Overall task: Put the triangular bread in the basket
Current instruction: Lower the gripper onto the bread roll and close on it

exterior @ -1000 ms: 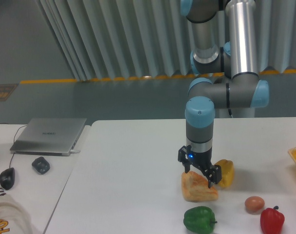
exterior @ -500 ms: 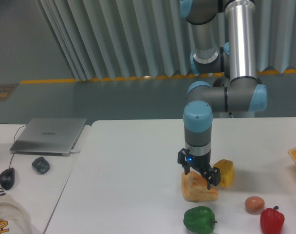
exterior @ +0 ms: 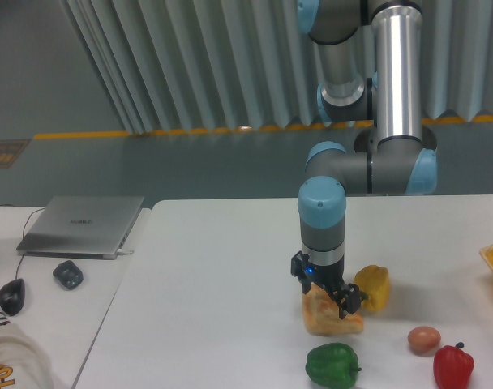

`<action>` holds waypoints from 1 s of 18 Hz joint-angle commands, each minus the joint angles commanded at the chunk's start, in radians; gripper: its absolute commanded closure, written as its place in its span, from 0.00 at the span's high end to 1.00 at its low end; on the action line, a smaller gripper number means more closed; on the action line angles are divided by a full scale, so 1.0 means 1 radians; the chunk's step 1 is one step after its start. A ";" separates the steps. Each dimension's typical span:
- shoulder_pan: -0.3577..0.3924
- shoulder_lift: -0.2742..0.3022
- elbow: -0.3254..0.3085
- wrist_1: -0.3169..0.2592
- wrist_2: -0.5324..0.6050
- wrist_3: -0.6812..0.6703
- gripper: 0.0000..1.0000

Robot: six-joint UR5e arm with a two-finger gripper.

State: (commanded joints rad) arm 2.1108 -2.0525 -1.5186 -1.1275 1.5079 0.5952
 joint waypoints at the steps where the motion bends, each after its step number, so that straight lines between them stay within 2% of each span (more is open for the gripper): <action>1: 0.000 -0.002 0.000 -0.002 0.000 0.000 0.71; 2: 0.000 -0.002 0.000 -0.002 0.000 -0.002 0.57; 3: 0.002 -0.002 0.000 -0.003 0.000 -0.002 0.35; 4: 0.002 -0.002 0.000 -0.003 0.000 -0.002 0.25; 6: 0.002 0.002 0.000 -0.003 0.002 -0.003 0.24; 8: 0.003 0.006 0.000 -0.008 -0.002 0.000 0.13; 9: 0.003 0.006 0.000 -0.008 -0.002 0.000 0.00; 13: 0.008 0.018 0.009 -0.012 -0.006 0.000 0.00; 18: 0.017 0.074 0.031 -0.041 -0.037 0.000 0.00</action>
State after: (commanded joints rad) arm 2.1276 -1.9789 -1.4880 -1.1688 1.4711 0.5952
